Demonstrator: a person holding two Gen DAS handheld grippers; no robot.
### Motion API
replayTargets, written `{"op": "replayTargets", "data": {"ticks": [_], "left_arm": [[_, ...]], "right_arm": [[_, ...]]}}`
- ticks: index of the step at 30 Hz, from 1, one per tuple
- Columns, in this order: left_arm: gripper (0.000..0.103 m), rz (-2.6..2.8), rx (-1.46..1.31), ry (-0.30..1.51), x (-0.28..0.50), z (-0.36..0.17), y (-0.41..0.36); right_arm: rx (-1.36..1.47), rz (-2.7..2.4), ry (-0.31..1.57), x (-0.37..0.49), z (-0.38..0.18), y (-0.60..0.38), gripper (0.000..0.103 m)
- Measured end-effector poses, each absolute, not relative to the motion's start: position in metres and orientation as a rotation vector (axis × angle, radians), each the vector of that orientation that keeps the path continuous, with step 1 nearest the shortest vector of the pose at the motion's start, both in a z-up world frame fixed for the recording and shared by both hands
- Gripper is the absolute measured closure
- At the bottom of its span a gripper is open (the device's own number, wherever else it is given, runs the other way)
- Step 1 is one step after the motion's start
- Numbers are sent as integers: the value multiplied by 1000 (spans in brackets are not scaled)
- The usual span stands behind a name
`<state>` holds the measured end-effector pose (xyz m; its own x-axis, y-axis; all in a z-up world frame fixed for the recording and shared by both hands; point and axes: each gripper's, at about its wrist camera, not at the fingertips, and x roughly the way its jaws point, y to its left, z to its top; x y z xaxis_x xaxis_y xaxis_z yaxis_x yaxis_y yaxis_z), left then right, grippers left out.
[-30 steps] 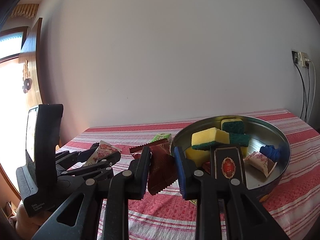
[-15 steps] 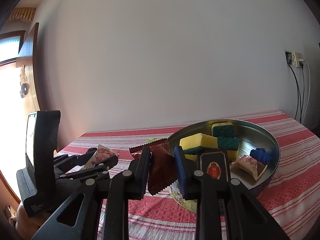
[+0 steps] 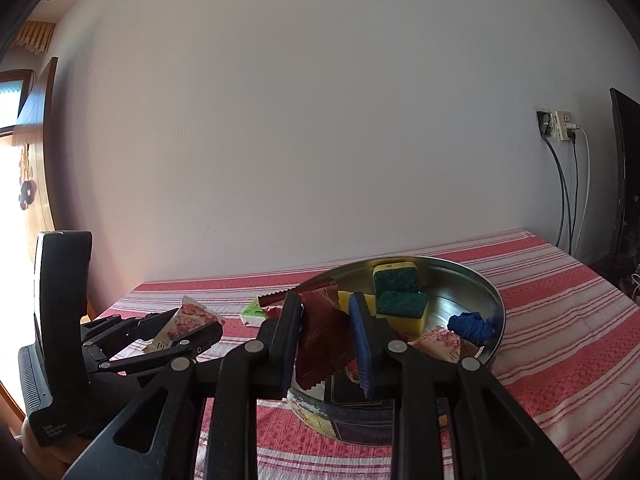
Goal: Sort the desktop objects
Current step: 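Carry the PULADA packet in left tool while right tool carries the red-brown packet over the tin, then open left tool to drop the PULADA packet into the tin while right tool drops the red-brown packet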
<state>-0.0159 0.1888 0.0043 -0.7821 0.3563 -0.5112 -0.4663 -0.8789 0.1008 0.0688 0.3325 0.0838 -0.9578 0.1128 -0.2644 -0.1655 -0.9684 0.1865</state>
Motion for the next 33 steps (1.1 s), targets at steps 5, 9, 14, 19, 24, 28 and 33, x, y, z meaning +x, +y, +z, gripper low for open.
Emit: {"op": "replayTargets", "data": {"ticks": [5, 9, 14, 19, 24, 28, 33], "left_arm": [[60, 2568, -662, 321, -18, 7, 206], [60, 2552, -645, 321, -20, 11, 219], [60, 2520, -650, 305, -25, 13, 233], [60, 2504, -666, 298, -31, 12, 249], [60, 2527, -681, 295, -36, 12, 262], [60, 2544, -716, 295, -46, 12, 276], [60, 2529, -745, 265, -53, 14, 287]], "right_arm": [[-354, 2924, 303, 73, 89, 346, 76], [-335, 2901, 292, 72, 91, 357, 76], [-316, 2871, 265, 69, 95, 371, 76], [-316, 2836, 221, 57, 98, 388, 76], [-325, 2820, 184, 39, 100, 405, 76], [-364, 2822, 181, 23, 97, 420, 76], [-411, 2811, 181, 6, 90, 434, 76]]}}
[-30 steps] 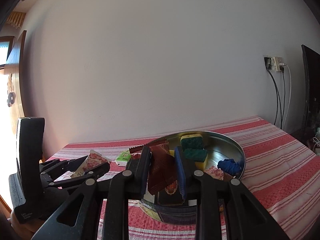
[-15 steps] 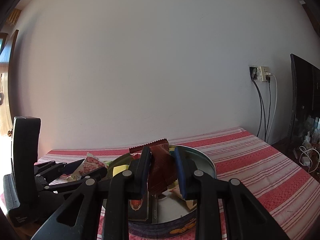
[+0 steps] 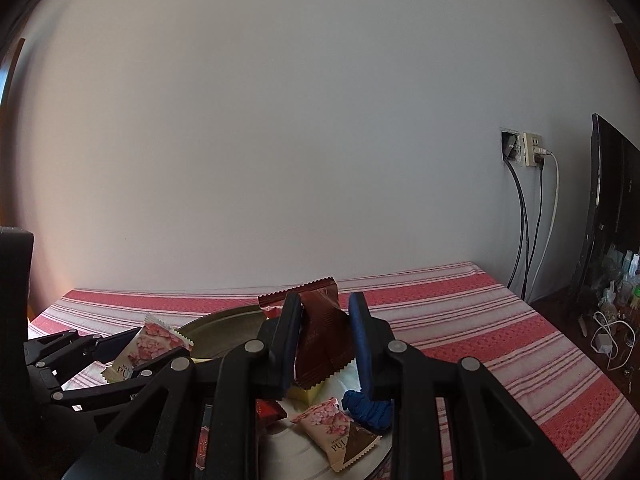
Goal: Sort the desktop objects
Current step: 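Open left tool to drop the PULADA packet into the tin while right tool drops the red-brown packet, then withdraw both tools from the tin toward the black sock and green tissue pack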
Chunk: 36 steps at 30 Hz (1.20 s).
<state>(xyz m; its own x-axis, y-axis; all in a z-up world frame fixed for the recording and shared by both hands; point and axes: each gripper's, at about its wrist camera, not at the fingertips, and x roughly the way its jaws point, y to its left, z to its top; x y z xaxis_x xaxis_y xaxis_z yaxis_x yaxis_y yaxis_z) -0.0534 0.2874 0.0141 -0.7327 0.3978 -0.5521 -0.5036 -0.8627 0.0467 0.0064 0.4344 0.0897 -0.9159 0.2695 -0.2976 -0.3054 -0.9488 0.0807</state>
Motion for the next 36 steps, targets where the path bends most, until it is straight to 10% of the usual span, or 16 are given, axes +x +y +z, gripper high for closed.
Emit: {"op": "replayTargets", "data": {"ticks": [9, 11, 13, 36], "left_arm": [[53, 2537, -808, 312, -69, 4, 309], [25, 2550, -819, 377, -69, 0, 315], [2, 2559, -778, 406, -65, 0, 317], [2, 2561, -755, 325, -50, 8, 273]], "right_arm": [[-485, 2801, 192, -15, 80, 445, 75], [-517, 2782, 204, -22, 77, 448, 74], [-529, 2750, 244, -24, 72, 452, 44], [-431, 2779, 337, 8, 81, 418, 34]]}}
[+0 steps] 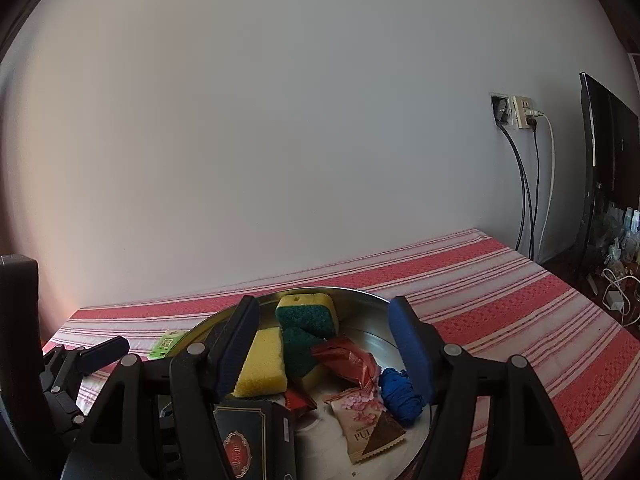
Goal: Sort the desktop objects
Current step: 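Withdraw both tools from the tin toward the black sock and green tissue pack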
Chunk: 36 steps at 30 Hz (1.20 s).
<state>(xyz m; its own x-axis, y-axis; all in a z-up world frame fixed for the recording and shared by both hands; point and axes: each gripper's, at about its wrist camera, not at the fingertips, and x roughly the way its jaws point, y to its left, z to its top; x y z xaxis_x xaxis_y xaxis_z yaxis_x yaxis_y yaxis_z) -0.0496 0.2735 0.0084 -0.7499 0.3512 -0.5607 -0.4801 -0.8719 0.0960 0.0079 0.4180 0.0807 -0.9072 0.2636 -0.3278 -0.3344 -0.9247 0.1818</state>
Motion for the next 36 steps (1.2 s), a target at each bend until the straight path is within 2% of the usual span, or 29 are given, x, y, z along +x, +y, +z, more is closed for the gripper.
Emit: {"op": "replayTargets", "data": {"ticks": [16, 30, 36], "left_arm": [[2, 2648, -767, 280, -42, -1, 182], [2, 2829, -881, 196, -68, -18, 77], [2, 2891, -930, 189, -88, -22, 47]], "right_arm": [[-433, 2878, 284, 21, 73, 337, 34], [-552, 3063, 200, -3, 58, 243, 34], [-611, 3105, 227, -17, 55, 220, 34]]}}
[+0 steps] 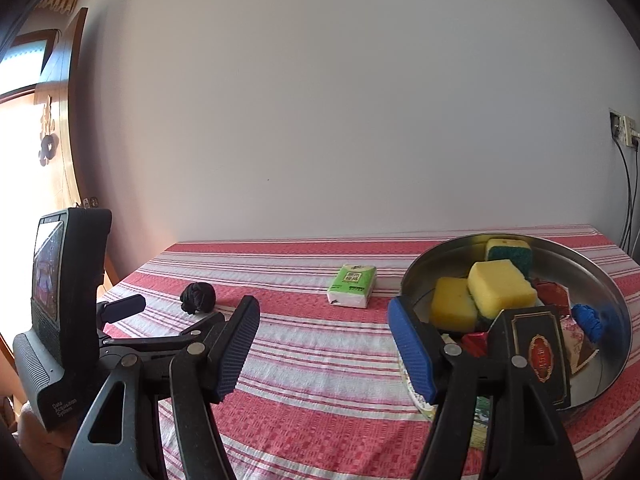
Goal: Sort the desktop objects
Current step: 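Withdraw both tools from the tin toward the black sock and green tissue pack, then grasp the black sock bundle with left tool while right tool grasps the green tissue pack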
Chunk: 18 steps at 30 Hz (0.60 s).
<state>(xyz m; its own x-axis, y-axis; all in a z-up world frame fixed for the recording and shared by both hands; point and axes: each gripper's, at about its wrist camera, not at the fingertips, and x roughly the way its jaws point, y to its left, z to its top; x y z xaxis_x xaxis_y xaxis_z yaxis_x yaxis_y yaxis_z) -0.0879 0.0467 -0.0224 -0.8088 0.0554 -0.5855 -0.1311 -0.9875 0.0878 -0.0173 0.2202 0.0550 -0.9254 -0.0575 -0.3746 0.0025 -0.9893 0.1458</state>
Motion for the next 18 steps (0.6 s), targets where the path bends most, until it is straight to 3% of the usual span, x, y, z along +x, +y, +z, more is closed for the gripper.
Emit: {"op": "replayTargets", "data": {"ticks": [18], "left_arm": [[2, 2909, -1081, 127, -161, -35, 1]], "right_arm": [[780, -3021, -212, -115, 40, 190, 34]]}}
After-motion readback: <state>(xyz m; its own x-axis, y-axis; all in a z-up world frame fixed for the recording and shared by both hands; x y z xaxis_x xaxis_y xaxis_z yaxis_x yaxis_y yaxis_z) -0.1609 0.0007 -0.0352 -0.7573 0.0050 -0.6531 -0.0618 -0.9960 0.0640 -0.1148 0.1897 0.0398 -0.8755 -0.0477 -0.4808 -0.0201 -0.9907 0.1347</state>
